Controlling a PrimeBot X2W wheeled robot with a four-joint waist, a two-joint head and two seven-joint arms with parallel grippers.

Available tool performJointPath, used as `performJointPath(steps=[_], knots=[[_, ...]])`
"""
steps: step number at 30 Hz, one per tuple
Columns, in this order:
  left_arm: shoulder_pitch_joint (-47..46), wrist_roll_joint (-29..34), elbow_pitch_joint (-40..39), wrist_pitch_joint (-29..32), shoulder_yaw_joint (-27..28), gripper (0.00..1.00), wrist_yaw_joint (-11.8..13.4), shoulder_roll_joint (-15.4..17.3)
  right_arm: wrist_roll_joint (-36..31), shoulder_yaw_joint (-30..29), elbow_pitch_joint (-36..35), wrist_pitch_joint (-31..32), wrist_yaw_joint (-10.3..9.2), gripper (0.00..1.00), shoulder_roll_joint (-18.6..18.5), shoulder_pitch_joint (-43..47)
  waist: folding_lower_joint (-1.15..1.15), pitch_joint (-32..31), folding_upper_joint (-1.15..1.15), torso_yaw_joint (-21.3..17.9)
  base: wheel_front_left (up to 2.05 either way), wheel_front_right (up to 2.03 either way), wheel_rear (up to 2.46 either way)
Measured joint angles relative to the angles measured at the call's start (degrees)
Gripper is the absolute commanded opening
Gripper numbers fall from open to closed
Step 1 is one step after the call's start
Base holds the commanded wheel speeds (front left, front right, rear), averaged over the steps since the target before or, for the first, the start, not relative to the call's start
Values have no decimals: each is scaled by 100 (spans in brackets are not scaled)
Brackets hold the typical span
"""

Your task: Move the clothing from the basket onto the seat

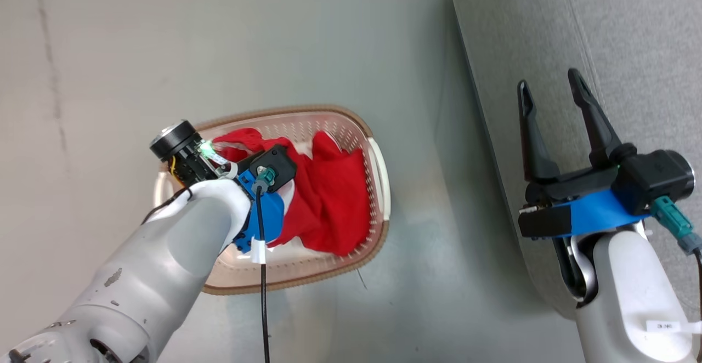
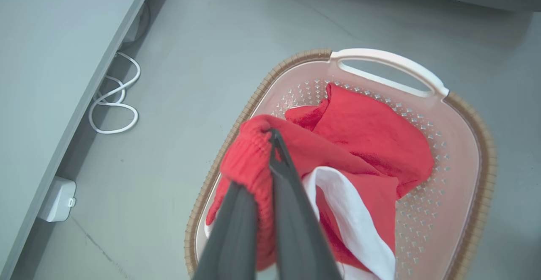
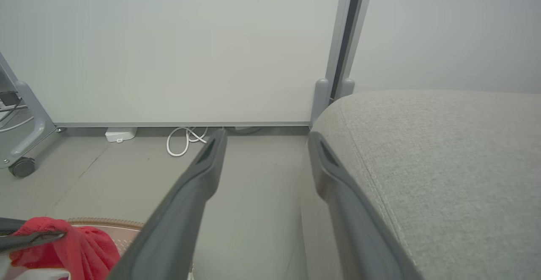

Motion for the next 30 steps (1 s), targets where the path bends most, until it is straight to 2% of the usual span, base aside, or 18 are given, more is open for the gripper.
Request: performJointPath(steps=[5,11,18,30], knots=[[102,-248,-203,-101,296,0,2,-115,-73,-59,63,0,0,100,-1,199,0,-421,0,184,0,0,0],[265,-436,-1099,-115,864,0,145,-63,-116,-97,120,0,0,100,-1,411,0,-872,0,364,0,0,0],[480,-443,-1925,-115,1492,0,292,57,-129,-136,196,0,0,100,-1,638,-1,-1337,0,499,0,0,0],[576,-268,-3023,-115,2328,0,392,-112,-119,-202,264,0,1,100,-1,1021,0,-2043,0,631,0,0,0]])
